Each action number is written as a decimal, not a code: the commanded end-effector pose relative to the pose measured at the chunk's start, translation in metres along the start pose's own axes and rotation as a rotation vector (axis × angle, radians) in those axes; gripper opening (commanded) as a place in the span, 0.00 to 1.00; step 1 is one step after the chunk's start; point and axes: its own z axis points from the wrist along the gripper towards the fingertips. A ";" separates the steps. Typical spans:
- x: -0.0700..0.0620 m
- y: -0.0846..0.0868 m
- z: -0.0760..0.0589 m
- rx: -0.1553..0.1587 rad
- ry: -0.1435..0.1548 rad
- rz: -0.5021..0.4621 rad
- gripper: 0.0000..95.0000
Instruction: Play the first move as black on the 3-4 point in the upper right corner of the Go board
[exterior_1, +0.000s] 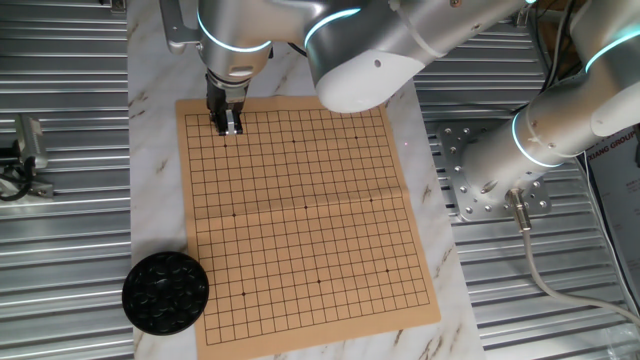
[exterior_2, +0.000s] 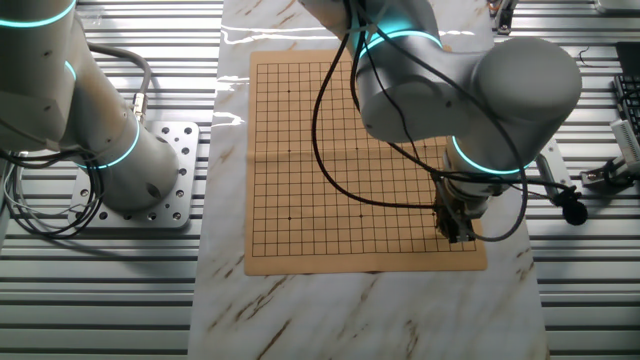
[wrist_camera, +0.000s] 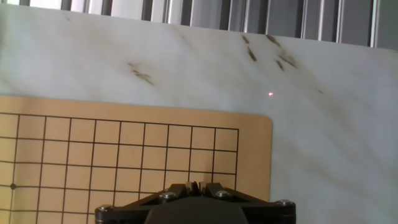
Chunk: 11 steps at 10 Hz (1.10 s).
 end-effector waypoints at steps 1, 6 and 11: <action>0.000 -0.001 0.000 0.006 -0.001 0.002 0.00; 0.003 -0.002 0.003 0.017 -0.011 0.004 0.00; 0.003 -0.002 0.004 0.018 -0.014 0.004 0.00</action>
